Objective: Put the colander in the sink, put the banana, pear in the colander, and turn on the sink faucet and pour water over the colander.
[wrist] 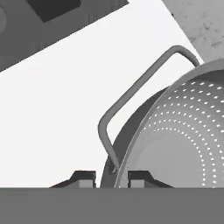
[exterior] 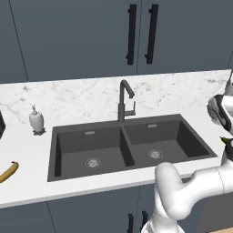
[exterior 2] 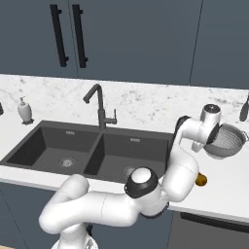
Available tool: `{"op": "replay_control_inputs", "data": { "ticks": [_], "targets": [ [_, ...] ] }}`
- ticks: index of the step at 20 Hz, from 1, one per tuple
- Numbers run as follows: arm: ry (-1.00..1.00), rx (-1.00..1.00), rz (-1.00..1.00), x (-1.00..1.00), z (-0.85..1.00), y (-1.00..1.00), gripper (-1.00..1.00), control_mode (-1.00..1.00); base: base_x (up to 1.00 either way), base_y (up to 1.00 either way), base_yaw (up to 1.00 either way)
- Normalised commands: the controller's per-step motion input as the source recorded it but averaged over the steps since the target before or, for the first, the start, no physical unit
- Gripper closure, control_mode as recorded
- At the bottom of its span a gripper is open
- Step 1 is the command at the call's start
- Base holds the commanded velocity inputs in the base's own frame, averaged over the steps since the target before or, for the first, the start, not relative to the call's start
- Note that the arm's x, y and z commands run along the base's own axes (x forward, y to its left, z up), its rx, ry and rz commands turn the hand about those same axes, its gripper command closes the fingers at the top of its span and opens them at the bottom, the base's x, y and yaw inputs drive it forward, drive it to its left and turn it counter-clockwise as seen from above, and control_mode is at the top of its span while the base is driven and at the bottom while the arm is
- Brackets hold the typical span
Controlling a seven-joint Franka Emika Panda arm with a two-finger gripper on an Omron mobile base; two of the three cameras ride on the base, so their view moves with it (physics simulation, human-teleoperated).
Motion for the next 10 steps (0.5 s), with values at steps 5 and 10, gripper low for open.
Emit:
{"op": "replay_control_inputs", "data": {
  "ticks": [5, 10],
  "targets": [
    [-0.38, 0.02, 0.24, -0.36, -0.28, 1.0, 1.0, -1.0, 0.0, 0.0, 0.0],
    [-0.38, 0.0, 0.19, -0.34, 0.0, 1.0, 1.0, -1.0, 0.0, 0.0, 0.0]
  ]
}}
